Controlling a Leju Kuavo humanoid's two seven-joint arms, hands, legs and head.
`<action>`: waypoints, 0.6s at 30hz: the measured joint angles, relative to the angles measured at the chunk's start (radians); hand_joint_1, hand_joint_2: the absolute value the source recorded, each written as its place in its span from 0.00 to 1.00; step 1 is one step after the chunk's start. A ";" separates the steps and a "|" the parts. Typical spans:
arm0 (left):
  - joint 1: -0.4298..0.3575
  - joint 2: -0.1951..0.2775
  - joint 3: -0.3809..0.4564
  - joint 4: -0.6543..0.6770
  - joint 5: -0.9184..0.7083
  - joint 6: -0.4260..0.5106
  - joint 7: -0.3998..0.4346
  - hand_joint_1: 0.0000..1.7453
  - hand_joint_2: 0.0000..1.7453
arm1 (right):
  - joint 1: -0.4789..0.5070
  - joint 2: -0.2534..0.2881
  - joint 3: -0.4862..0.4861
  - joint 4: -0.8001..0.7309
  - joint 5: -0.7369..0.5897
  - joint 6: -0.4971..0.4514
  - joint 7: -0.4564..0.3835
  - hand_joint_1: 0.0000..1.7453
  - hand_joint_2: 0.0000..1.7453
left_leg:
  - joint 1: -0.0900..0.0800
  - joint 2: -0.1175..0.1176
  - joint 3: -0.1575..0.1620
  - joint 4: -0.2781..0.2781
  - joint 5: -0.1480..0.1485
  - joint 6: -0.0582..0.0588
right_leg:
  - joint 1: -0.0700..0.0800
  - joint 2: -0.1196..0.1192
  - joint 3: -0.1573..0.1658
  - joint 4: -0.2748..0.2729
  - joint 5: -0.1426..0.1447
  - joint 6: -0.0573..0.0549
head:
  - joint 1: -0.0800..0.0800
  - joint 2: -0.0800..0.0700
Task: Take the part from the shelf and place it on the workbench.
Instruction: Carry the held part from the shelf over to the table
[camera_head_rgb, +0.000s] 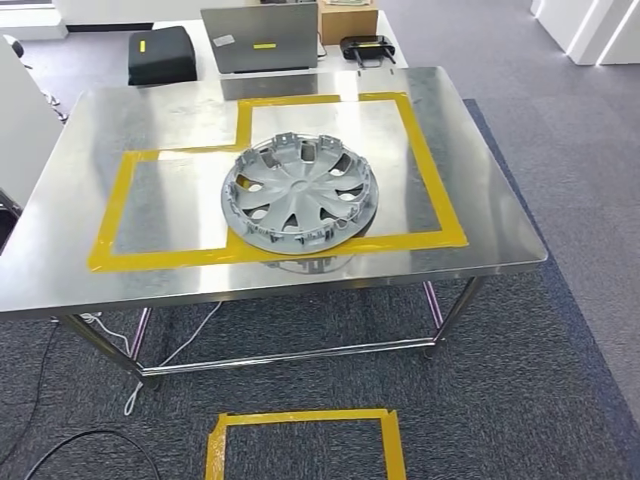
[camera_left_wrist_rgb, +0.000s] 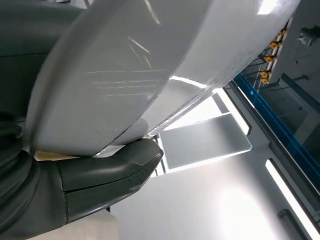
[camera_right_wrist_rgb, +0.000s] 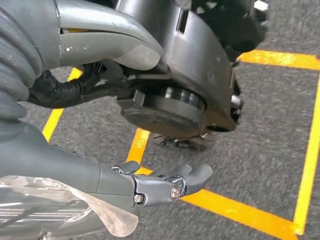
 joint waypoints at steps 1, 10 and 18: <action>0.000 0.000 0.000 0.000 0.000 0.000 0.000 1.00 1.00 | 0.000 0.000 0.000 0.000 -0.001 0.000 0.000 0.00 1.00 | -0.002 0.001 0.014 -0.031 0.004 0.004 | 0.001 0.000 0.002 0.000 -0.006 0.008 | -0.001 0.000; 0.004 0.002 0.004 0.001 0.008 -0.006 0.006 1.00 1.00 | 0.000 0.000 0.001 0.000 -0.009 -0.004 0.001 0.00 1.00 | -0.017 0.002 0.036 -0.046 -0.023 0.070 | 0.003 -0.001 -0.154 0.272 -0.124 0.029 | 0.010 0.000; 0.004 0.029 0.031 0.001 0.034 -0.028 0.026 1.00 1.00 | -0.004 -0.001 0.001 0.000 0.023 -0.011 -0.011 0.00 1.00 | -0.030 -0.005 0.081 -0.049 -0.068 0.059 | 0.037 0.001 -0.093 0.045 0.046 -0.029 | -0.003 0.000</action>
